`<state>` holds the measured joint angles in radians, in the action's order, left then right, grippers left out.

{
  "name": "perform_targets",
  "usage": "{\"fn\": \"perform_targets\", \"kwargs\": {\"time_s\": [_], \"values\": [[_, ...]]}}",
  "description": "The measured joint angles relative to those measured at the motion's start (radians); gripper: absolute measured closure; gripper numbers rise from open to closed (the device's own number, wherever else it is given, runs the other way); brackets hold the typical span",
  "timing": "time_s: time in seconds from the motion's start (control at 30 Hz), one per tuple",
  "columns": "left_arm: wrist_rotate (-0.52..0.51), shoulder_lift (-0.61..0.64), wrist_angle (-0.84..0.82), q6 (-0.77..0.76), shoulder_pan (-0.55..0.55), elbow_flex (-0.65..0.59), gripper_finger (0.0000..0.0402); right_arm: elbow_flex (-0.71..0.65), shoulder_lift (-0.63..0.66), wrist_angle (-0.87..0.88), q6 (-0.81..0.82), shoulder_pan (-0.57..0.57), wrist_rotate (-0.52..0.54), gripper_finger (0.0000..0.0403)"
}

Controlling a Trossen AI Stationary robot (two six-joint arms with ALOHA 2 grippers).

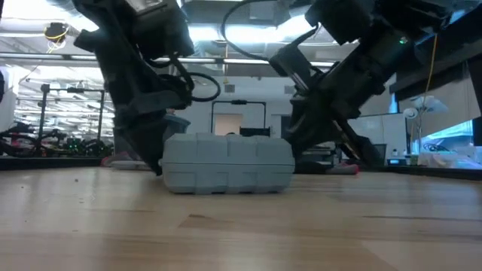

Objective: Prefit tool cases
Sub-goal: Return to Home Position

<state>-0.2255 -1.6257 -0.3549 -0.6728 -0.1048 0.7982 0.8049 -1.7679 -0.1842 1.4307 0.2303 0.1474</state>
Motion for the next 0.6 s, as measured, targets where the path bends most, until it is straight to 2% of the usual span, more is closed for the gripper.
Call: {"fn": "perform_targets", "kwargs": {"time_s": [0.27,0.4,0.6], "values": [[0.005,0.000,0.064,0.002,0.032,0.001,0.0401,0.000,-0.036,-0.024,0.111,0.066,0.018,0.0403],[0.009,0.000,0.059,0.011,0.028,0.002,0.0401,0.000,-0.039,-0.058,0.115,0.067,0.041,0.0403],[0.019,0.062,-0.097,0.008,0.036,0.015,0.0401,0.001,-0.007,0.038,0.062,0.065,0.018,0.0403]]}}
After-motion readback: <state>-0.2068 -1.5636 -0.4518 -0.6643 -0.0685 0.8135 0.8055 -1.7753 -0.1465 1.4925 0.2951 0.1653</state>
